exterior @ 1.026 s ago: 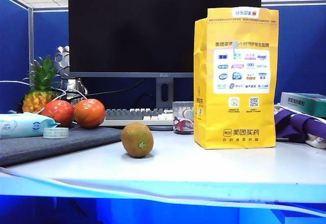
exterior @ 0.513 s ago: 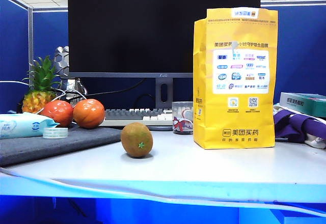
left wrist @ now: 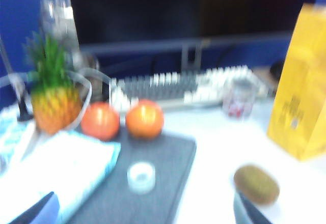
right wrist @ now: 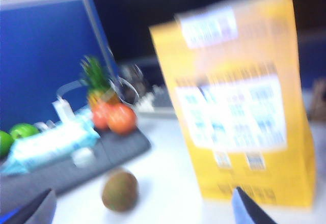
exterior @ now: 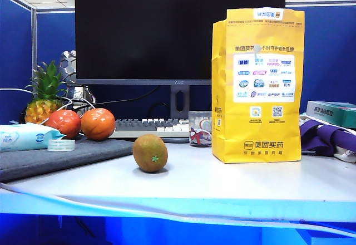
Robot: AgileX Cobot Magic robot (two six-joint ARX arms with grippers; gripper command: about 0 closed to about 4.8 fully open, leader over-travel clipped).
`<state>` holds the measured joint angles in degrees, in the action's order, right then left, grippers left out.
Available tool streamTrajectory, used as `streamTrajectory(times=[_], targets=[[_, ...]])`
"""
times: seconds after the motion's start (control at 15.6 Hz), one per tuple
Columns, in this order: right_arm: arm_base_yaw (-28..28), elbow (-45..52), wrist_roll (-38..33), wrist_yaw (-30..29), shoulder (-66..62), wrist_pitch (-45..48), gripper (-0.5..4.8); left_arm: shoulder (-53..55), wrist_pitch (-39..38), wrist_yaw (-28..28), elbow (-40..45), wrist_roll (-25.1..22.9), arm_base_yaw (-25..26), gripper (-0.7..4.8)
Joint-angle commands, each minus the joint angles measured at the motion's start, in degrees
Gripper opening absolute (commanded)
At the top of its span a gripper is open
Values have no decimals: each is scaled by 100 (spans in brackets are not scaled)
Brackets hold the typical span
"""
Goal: Pick up the kiwifruit and throw it into the yellow paper bag.
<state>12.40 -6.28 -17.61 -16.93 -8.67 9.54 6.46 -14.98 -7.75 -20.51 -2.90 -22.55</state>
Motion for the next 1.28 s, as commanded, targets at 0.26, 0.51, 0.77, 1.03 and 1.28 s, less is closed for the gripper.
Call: streamTrajectory(times=[0.26, 0.51, 0.77, 1.03, 1.28], targets=[[-11, 203, -26, 103, 4, -46, 479, -4, -310, 0, 101, 35, 7, 479], [-13, 330, 142, 841, 7, -26, 479, -4, -144, -354, 142, 22, 7, 479], [-11, 393, -13, 898, 7, -37, 479, -4, 179, -590, 398, 608, 4, 479], [-13, 393, -15, 933, 7, -44, 479, -4, 177, -597, 398, 774, 4, 479], [-13, 393, -15, 933, 7, -48, 479, -4, 177, -597, 398, 776, 4, 479]])
